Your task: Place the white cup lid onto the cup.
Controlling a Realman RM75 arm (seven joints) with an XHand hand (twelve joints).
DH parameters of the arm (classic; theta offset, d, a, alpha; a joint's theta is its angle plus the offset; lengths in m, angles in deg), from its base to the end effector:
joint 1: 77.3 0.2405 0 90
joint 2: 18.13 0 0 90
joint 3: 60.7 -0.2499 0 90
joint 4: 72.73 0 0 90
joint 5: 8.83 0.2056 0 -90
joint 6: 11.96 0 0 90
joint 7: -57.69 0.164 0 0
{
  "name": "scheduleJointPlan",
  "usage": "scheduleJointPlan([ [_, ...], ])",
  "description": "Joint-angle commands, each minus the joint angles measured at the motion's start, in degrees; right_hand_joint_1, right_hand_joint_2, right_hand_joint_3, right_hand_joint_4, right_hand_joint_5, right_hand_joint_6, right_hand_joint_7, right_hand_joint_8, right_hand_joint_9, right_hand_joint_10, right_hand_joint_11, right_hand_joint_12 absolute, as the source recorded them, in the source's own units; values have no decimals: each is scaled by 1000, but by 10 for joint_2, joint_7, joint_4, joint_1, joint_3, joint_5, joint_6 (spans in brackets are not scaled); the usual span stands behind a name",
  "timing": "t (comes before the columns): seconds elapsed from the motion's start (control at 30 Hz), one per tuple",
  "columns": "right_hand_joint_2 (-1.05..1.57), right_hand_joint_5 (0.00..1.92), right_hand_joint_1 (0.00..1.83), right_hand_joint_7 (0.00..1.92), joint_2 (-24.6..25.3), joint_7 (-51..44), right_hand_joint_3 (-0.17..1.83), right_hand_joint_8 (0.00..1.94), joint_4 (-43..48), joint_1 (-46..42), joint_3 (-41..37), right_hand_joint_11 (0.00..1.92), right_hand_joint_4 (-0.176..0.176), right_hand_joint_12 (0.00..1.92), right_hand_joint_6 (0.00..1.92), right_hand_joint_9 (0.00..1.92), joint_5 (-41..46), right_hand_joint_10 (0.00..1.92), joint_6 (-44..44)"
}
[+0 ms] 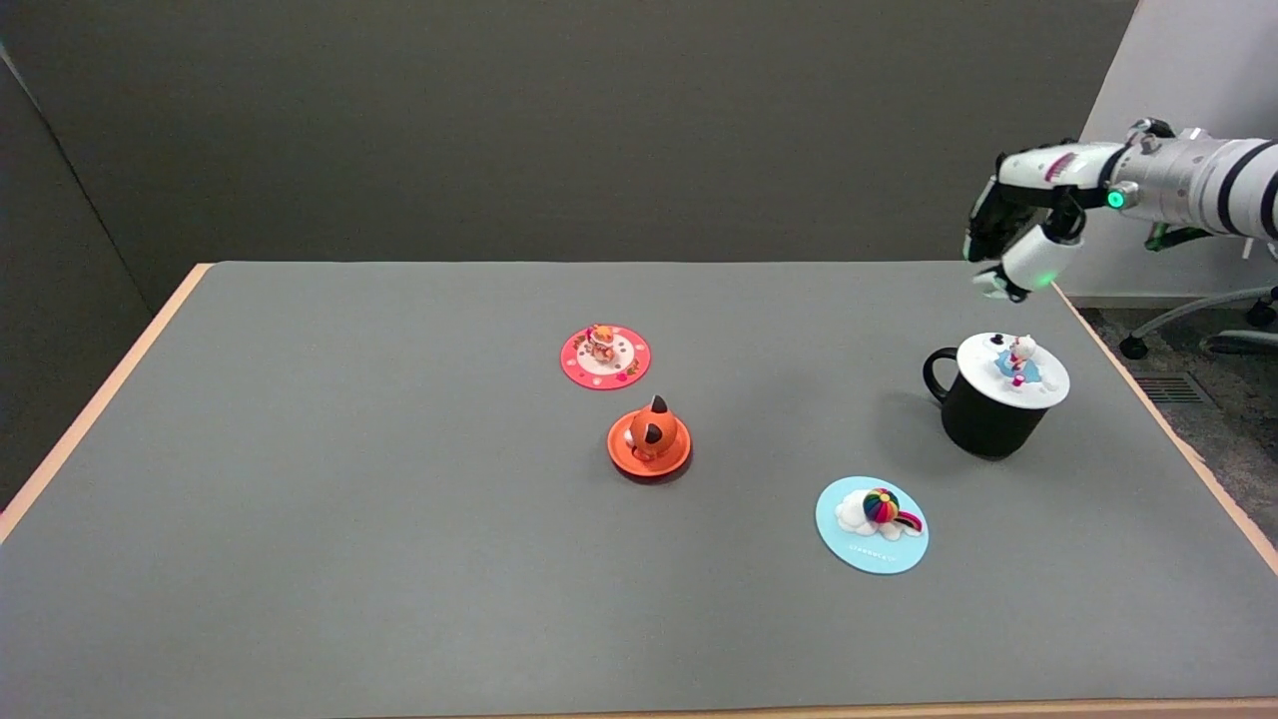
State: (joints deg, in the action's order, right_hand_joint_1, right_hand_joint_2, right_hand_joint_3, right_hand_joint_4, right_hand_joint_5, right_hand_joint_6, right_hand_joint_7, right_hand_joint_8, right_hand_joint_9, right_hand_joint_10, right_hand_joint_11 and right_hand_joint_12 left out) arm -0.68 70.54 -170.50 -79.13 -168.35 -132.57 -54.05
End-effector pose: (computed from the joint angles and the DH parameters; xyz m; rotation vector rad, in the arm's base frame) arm -0.0777 -0.3423 0.4985 1.3857 -0.2662 -0.3585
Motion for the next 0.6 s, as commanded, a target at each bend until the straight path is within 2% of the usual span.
scheduleJointPlan([
  [0.03,625,816,868,875,4,152,787,235,-20,2,139,512,-65,464,325,714,-48,287,283],
  [0.3,604,807,870,875,54,163,849,209,-16,2,156,490,-64,499,320,729,-95,253,377],
  [0.6,613,817,868,883,62,163,855,210,-23,2,188,487,-57,485,327,735,-116,248,445],
])
